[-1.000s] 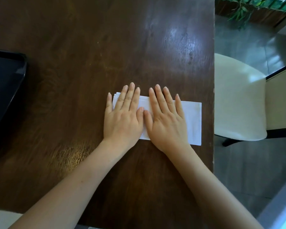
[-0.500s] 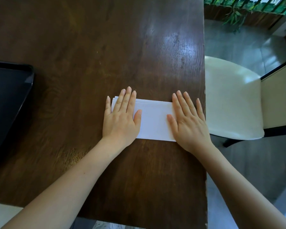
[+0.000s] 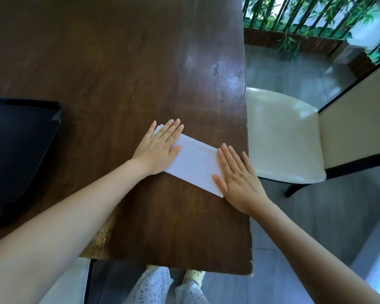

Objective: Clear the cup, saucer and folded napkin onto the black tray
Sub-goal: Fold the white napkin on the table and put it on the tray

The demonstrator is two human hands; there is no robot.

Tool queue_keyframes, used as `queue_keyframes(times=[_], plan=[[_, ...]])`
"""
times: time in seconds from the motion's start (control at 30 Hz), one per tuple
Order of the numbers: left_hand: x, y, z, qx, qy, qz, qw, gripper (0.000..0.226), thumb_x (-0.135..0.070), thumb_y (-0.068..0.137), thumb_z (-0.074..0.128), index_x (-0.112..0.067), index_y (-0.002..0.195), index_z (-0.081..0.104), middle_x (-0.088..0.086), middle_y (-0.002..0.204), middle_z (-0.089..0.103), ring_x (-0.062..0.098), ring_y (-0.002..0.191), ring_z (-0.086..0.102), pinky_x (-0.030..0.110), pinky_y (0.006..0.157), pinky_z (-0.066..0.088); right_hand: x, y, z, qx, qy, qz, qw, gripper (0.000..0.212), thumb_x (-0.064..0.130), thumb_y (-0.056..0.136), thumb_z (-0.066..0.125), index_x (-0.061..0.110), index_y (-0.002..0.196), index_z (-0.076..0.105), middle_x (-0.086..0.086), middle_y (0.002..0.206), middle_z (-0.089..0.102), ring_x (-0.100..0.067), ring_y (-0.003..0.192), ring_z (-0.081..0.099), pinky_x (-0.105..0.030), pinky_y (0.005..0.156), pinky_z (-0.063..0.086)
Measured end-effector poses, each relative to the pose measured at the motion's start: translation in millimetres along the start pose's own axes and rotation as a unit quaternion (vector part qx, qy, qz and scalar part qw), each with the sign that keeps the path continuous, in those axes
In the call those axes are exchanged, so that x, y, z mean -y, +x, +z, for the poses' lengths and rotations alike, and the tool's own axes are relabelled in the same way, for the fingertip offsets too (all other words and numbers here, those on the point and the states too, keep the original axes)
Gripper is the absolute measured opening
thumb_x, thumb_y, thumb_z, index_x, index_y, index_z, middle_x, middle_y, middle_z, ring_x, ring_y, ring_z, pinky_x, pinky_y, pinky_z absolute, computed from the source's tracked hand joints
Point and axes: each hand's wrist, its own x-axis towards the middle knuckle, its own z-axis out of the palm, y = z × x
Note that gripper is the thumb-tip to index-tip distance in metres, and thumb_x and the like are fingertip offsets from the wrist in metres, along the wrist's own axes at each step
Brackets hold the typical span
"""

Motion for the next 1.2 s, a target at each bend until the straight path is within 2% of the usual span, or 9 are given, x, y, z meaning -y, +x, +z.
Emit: queue_keyframes(times=[0.2,0.33,0.47,0.63,0.73,0.83,0.9,1.03,1.2], plan=[[15,19,-15,0.023,0.079,0.106,0.991,0.059,-0.051,0.095,0.004,-0.023,0.141,-0.019,-0.004,0.157,-0.015,0.008,0.142,-0.019,0.04,0.118,-0.01,29,-36,11,0.0,0.052,0.027,0.998,0.063,0.053,0.094,0.008,0.021,0.14,-0.023,0.005,0.151,-0.025,-0.011,0.142,-0.021,-0.033,0.117,-0.014],[-16,13,-21,-0.035,0.106,0.04,0.993,0.063,-0.043,0.099,0.021,-0.014,0.149,-0.004,0.005,0.16,-0.003,0.02,0.147,-0.006,0.04,0.118,-0.006,56,-44,17,-0.023,0.075,0.108,0.991,0.066,0.048,0.096,0.015,0.015,0.146,-0.014,-0.003,0.158,-0.015,-0.017,0.146,-0.014,-0.033,0.116,-0.015],[-71,-12,-8,0.005,-0.066,-0.106,0.992,0.059,-0.037,0.1,0.02,-0.012,0.15,0.001,0.005,0.16,-0.001,0.019,0.147,-0.003,0.038,0.118,-0.006,81,-57,23,-0.059,0.1,0.144,0.983,0.066,0.047,0.097,0.017,0.013,0.142,-0.017,-0.005,0.154,-0.018,-0.021,0.146,-0.012,-0.033,0.114,-0.016],[-72,-17,5,0.01,-0.055,-0.076,0.996,0.059,-0.043,0.099,0.013,-0.015,0.149,-0.002,0.001,0.16,-0.003,0.016,0.147,-0.006,0.039,0.118,-0.005,77,-76,25,-0.057,0.111,0.086,0.988,0.062,0.043,0.099,0.02,0.015,0.146,-0.009,0.0,0.153,-0.016,-0.016,0.142,-0.015,-0.033,0.115,-0.013],[-68,-16,2,0.02,-0.038,-0.046,0.998,0.06,-0.044,0.099,0.013,-0.015,0.149,-0.005,0.002,0.16,-0.005,0.017,0.147,-0.007,0.039,0.118,-0.006,58,-80,10,-0.073,0.085,0.026,0.993,0.052,0.028,0.096,0.045,0.01,0.144,0.033,-0.008,0.155,0.025,-0.024,0.144,0.023,-0.04,0.118,0.015],[-74,-30,-7,-0.002,-0.005,-0.021,1.0,0.063,-0.043,0.099,0.019,-0.011,0.149,-0.003,0.006,0.16,-0.002,0.02,0.147,-0.004,0.038,0.118,-0.007,39,-76,-2,-0.099,0.048,-0.041,0.993,0.042,0.016,0.08,0.07,0.007,0.12,0.063,-0.012,0.136,0.056,-0.029,0.12,0.057,-0.045,0.098,0.047],[-86,-56,-11,-0.046,-0.041,-0.006,0.998,0.062,-0.037,0.099,0.032,-0.007,0.149,0.012,0.01,0.158,0.013,0.024,0.147,0.01,0.036,0.118,0.0,30,-71,-8,-0.107,0.025,-0.082,0.991,0.037,0.014,0.073,0.076,0.008,0.109,0.068,-0.01,0.128,0.062,-0.028,0.111,0.063,-0.042,0.09,0.052],[-105,-123,-8,-0.137,-0.114,0.021,0.984,0.048,-0.028,0.083,0.068,-0.003,0.123,0.061,0.014,0.128,0.062,0.028,0.121,0.057,0.042,0.104,0.039,19,-64,-13,-0.126,-0.014,-0.154,0.98,0.035,0.013,0.065,0.082,0.013,0.099,0.072,-0.004,0.113,0.07,-0.023,0.098,0.068,-0.033,0.082,0.055],[-99,-145,-5,-0.157,-0.065,0.068,0.983,0.04,-0.023,0.065,0.085,-0.005,0.1,0.075,0.012,0.102,0.075,0.024,0.095,0.071,0.034,0.08,0.058,9,-58,-19,-0.135,-0.042,-0.219,0.965,0.031,0.013,0.064,0.083,0.014,0.093,0.073,0.0,0.103,0.072,-0.019,0.083,0.068,-0.026,0.074,0.055]])
